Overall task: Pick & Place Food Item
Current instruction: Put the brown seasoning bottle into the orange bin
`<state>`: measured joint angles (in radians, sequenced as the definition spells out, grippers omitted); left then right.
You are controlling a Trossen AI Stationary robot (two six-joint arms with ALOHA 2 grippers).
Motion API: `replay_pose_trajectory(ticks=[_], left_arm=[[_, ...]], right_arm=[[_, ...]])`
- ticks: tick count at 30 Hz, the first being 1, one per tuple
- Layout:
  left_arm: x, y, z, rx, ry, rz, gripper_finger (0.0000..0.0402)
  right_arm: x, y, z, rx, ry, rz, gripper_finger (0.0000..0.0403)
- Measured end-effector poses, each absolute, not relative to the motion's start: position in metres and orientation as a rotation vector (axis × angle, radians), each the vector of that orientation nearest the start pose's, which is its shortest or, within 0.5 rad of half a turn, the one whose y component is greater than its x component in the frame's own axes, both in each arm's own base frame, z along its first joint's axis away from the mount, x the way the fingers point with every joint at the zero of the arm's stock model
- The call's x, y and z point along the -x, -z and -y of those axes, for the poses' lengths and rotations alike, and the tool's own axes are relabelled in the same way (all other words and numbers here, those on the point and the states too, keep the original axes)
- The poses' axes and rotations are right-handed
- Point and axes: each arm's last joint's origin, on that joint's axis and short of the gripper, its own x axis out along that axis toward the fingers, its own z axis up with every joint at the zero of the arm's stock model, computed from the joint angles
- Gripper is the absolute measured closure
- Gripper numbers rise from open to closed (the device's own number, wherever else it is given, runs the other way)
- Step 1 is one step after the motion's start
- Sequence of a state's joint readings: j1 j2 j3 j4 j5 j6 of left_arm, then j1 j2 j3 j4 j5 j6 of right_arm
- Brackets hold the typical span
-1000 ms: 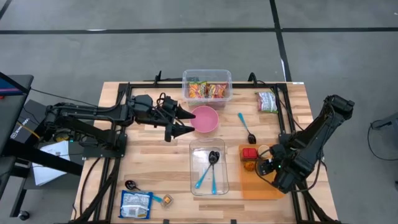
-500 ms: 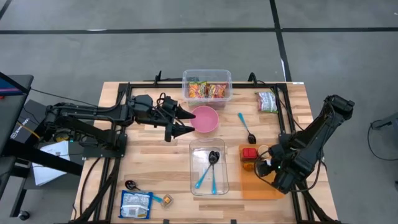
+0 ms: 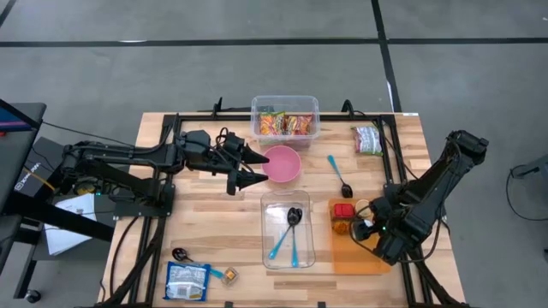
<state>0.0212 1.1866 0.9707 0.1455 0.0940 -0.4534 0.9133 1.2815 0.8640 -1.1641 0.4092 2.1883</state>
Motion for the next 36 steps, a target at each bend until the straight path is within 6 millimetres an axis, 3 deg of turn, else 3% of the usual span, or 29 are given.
replay_pose_trajectory(ticks=[13,18,28,36], left_arm=[[-0.27,-0.346,-0.003,0.451,0.061,-0.099,0.0064],[-0.269,-0.346,-0.002,0.45,0.09,-0.105,0.0064],[-0.269,-0.348,0.01,0.368,0.143,-0.09,0.0064],[-0.269,-0.349,0.016,0.291,0.06,-0.061,0.0064]], right_arm=[[-0.122,-0.262,-0.148,-0.756,0.846,-0.727,0.0062],[-0.123,-0.287,-0.15,-0.671,0.745,-0.56,0.0064],[-0.138,-0.336,-0.148,-0.607,0.649,-0.33,0.0065],[-0.148,-0.37,-0.142,-0.519,0.613,-0.292,0.0065]])
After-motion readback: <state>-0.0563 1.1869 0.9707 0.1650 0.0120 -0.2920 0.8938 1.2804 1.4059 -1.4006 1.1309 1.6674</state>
